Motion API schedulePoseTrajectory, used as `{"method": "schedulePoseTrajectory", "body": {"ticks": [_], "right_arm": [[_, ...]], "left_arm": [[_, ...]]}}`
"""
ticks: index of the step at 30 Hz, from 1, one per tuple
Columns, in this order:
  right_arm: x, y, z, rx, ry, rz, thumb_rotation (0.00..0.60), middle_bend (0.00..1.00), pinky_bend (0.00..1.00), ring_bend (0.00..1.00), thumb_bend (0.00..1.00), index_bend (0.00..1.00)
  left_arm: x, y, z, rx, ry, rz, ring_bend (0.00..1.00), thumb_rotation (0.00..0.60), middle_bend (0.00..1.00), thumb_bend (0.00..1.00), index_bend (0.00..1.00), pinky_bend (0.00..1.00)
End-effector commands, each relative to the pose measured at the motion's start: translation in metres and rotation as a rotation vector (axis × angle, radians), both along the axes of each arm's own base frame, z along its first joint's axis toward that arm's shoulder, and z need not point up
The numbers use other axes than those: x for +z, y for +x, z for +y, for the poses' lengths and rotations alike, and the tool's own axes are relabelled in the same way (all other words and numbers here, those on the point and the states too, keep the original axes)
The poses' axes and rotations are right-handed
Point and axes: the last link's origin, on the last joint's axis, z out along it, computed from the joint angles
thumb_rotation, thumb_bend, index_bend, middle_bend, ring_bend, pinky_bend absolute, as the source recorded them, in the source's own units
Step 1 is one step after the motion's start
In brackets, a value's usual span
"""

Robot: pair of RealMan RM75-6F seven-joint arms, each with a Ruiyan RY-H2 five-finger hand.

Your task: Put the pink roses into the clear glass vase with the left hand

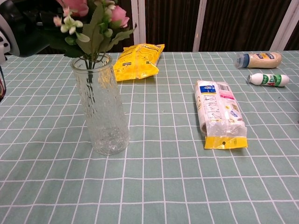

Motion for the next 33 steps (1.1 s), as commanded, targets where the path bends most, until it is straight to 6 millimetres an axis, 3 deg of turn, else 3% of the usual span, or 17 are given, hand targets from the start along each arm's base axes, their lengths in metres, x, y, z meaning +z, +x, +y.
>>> {"method": "schedulePoseTrajectory", "body": {"ticks": [1,9,14,18,27,33], "right_arm": [[0.000,0.000,0.000,0.000,0.000,0.000,0.600,0.09,0.00,0.01,0.17,0.12],[0.000,0.000,0.000,-0.004,-0.006,-0.002,0.600,0.09,0.00,0.01,0.17,0.12],[0.000,0.001,0.001,-0.003,-0.007,-0.003,0.600,0.09,0.00,0.01,0.17,0.12],[0.000,0.001,0.001,-0.003,-0.009,-0.003,0.600,0.09,0.00,0.01,0.17,0.12],[-0.001,0.003,0.002,0.011,-0.004,-0.003,0.600,0.09,0.00,0.01,0.17,0.12],[0.000,0.003,0.002,0.006,-0.011,-0.007,0.600,0.09,0.00,0.01,0.17,0.12]], "left_arm": [[0.005,-0.002,0.000,0.000,0.013,-0.003,0.26,0.600,0.46,0.45,0.44,0.33],[0.011,-0.012,-0.002,-0.017,0.012,0.053,0.20,0.600,0.38,0.43,0.43,0.25],[0.010,-0.018,-0.004,-0.039,-0.067,0.138,0.04,0.600,0.20,0.28,0.35,0.08],[0.016,-0.020,-0.005,-0.067,-0.132,0.187,0.00,0.600,0.13,0.24,0.30,0.05],[0.053,-0.036,-0.004,-0.056,-0.065,0.246,0.00,0.600,0.12,0.24,0.27,0.05],[0.094,-0.075,-0.026,-0.026,0.143,0.547,0.00,0.600,0.13,0.24,0.30,0.06]]}}
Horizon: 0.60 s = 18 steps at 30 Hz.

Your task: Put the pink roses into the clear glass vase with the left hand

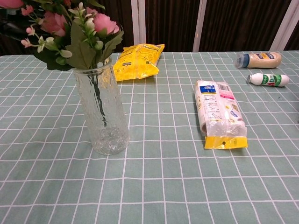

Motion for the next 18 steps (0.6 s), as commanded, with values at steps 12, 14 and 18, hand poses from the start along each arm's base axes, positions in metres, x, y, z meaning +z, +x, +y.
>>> {"method": "schedulePoseTrajectory", "body": {"ticks": [12,14,18], "right_arm": [[0.001,0.001,0.001,0.002,-0.002,-0.005,0.600,0.09,0.00,0.01,0.17,0.12],[0.001,0.001,0.002,0.003,0.003,-0.004,0.600,0.09,0.00,0.01,0.17,0.12],[0.000,0.001,0.002,0.005,0.005,-0.004,0.600,0.09,0.00,0.01,0.17,0.12]], "left_arm": [[0.048,-0.088,-0.102,0.204,0.314,0.846,0.00,0.600,0.14,0.24,0.28,0.05],[0.049,-0.096,-0.110,0.231,0.359,0.845,0.00,0.600,0.14,0.24,0.28,0.05],[0.044,-0.108,-0.122,0.210,0.452,0.795,0.00,0.600,0.14,0.24,0.27,0.05]]}}
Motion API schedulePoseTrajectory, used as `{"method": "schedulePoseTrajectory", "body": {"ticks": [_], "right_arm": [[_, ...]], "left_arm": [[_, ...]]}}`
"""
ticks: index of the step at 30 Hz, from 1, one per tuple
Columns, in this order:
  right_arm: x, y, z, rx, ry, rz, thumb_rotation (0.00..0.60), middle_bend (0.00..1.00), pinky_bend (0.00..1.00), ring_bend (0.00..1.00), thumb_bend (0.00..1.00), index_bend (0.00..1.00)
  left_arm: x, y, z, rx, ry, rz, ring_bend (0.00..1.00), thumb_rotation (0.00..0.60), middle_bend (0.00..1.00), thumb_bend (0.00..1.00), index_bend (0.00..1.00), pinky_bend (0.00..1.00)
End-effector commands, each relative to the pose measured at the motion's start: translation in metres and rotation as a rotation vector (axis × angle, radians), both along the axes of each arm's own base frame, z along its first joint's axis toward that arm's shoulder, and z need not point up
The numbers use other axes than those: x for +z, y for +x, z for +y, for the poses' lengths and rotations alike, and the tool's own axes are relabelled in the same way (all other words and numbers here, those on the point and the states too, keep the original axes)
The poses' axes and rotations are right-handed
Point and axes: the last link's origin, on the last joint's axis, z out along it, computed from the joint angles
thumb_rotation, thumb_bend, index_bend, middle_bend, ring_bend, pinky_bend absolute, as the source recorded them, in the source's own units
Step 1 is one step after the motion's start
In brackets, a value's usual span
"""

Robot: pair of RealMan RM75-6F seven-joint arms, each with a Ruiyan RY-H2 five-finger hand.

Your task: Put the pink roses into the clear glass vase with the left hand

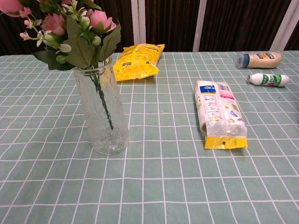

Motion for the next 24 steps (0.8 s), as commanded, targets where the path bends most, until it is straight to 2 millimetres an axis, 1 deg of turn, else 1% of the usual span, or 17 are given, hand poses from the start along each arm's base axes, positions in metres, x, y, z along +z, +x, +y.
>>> {"method": "schedulePoseTrajectory", "body": {"ticks": [1,5,9,24], "right_arm": [[0.000,0.000,0.000,0.002,0.000,0.000,0.600,0.09,0.00,0.01,0.17,0.12],[-0.001,0.001,0.000,0.009,0.002,0.006,0.600,0.09,0.00,0.01,0.17,0.12],[-0.001,0.001,0.000,0.018,0.003,0.021,0.600,0.09,0.00,0.01,0.17,0.12],[0.006,0.001,0.002,0.023,-0.016,0.027,0.600,0.09,0.00,0.01,0.17,0.12]], "left_arm": [[-0.005,-0.022,-0.027,-0.009,0.080,-0.052,0.00,0.600,0.14,0.24,0.27,0.05],[-0.009,-0.037,-0.036,-0.016,0.122,-0.097,0.00,0.600,0.14,0.24,0.27,0.05],[-0.016,-0.049,-0.042,0.004,0.109,-0.132,0.00,0.600,0.14,0.24,0.26,0.04],[-0.009,-0.052,-0.043,-0.054,0.156,-0.165,0.00,0.600,0.14,0.24,0.25,0.04]]}}
